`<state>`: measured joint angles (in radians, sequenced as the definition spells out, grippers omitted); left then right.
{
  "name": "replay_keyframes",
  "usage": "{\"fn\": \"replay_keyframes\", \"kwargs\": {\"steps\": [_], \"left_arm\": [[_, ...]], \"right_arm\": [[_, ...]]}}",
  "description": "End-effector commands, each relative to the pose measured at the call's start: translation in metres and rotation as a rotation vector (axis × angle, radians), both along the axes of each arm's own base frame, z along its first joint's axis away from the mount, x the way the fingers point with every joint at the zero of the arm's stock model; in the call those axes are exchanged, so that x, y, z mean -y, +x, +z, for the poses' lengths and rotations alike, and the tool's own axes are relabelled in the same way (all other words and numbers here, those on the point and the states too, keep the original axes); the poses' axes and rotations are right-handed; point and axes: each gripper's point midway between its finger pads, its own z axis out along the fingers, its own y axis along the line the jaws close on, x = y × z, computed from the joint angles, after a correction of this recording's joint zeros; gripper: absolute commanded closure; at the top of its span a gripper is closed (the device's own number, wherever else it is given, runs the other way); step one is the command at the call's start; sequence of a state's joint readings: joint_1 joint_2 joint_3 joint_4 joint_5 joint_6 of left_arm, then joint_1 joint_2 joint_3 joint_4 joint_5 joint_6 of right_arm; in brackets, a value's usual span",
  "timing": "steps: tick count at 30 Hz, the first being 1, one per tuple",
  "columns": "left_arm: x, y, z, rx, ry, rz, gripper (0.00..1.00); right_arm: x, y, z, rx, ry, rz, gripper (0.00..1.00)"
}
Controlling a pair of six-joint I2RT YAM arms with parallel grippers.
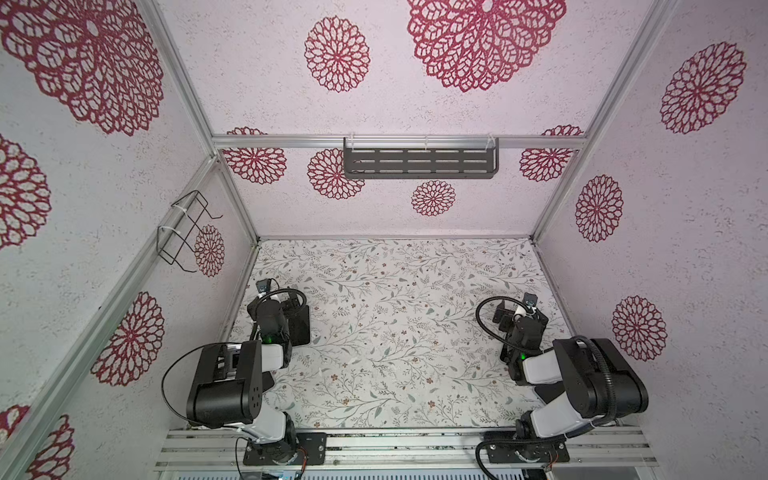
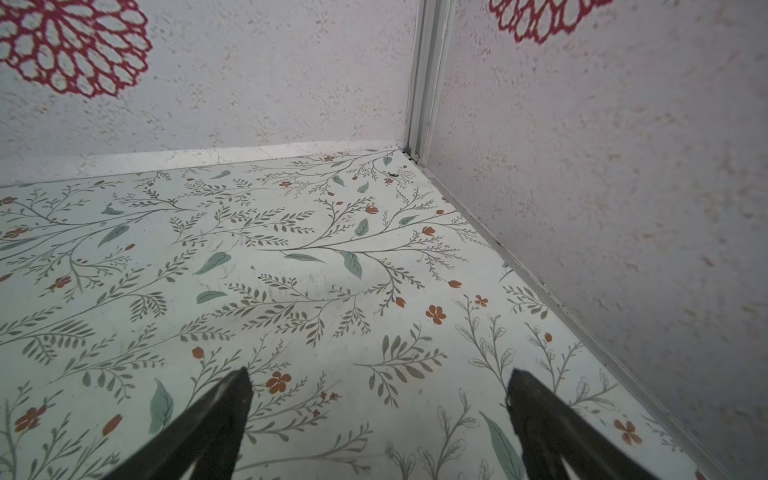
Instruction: Take the phone out of the phone case
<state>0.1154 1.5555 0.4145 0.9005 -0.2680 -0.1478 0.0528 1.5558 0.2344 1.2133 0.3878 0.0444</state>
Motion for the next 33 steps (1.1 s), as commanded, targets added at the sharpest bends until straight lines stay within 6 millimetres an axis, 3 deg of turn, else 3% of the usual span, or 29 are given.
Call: {"fn": "replay_keyframes", "kwargs": {"steps": [1,25,28,33], "left_arm": [[0.000,0.000,0.001,0.008,0.002,0.000,0.03],[0.001,-0.001,0.002,0.015,0.003,0.000,0.03],[0.002,-0.008,0.016,0.041,0.022,0.022,0.03],[0.019,-0.023,0.059,0.078,0.116,0.053,0.03]], "right_arm": [[0.000,0.002,0.013,0.049,0.011,0.002,0.01],[0.000,-0.001,0.013,0.057,0.011,0.002,0.01],[-0.003,-0.003,0.021,0.067,0.004,0.016,0.01],[-0.014,-0.007,0.054,0.054,-0.060,-0.025,0.01]]}}
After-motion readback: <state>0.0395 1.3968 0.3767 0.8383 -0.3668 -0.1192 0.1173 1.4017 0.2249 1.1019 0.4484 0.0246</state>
